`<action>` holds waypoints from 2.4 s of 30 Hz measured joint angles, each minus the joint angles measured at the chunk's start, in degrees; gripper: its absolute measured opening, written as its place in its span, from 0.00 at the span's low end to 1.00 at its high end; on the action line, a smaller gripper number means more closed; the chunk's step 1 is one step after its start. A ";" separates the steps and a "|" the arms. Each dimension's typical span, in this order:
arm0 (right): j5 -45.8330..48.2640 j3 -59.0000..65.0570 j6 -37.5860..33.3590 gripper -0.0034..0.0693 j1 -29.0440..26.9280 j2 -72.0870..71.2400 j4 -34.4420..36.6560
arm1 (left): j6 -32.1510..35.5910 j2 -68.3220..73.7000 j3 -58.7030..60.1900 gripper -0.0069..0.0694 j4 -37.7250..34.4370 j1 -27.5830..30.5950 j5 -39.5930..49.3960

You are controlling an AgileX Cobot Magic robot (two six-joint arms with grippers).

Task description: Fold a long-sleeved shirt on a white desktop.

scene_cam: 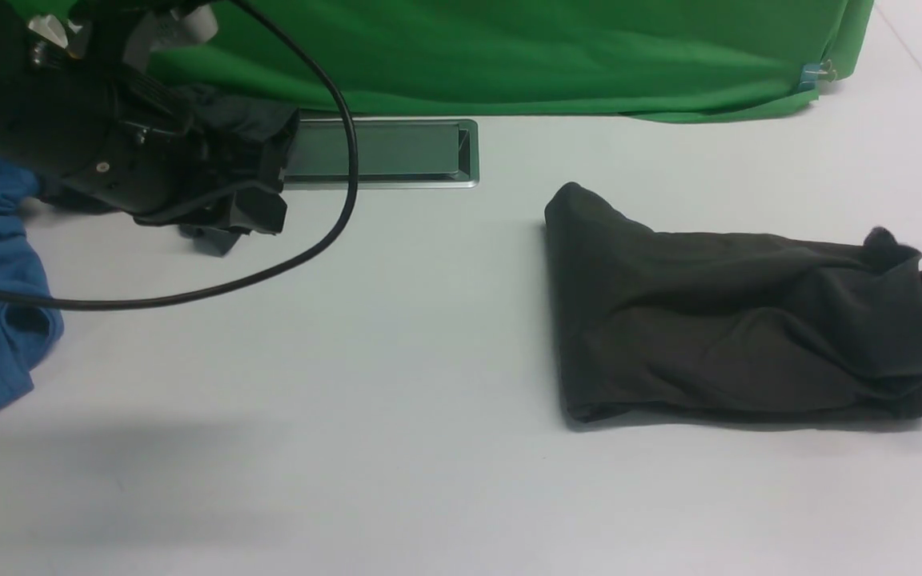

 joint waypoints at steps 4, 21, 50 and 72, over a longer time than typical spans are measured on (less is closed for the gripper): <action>9.00 -0.74 9.44 0.37 1.77 -1.58 0.05 | 0.00 0.00 0.00 0.37 -1.07 0.00 -0.12; 22.16 22.49 19.02 0.39 14.45 -12.10 1.86 | 0.09 -0.02 0.00 0.47 -2.10 0.00 -0.34; 27.93 10.71 15.42 0.17 23.48 -0.88 5.95 | 2.49 0.73 0.00 0.74 -6.92 0.00 0.03; 29.42 -14.27 14.81 0.07 46.48 20.90 17.74 | 2.86 0.79 0.00 0.74 -5.86 0.00 3.51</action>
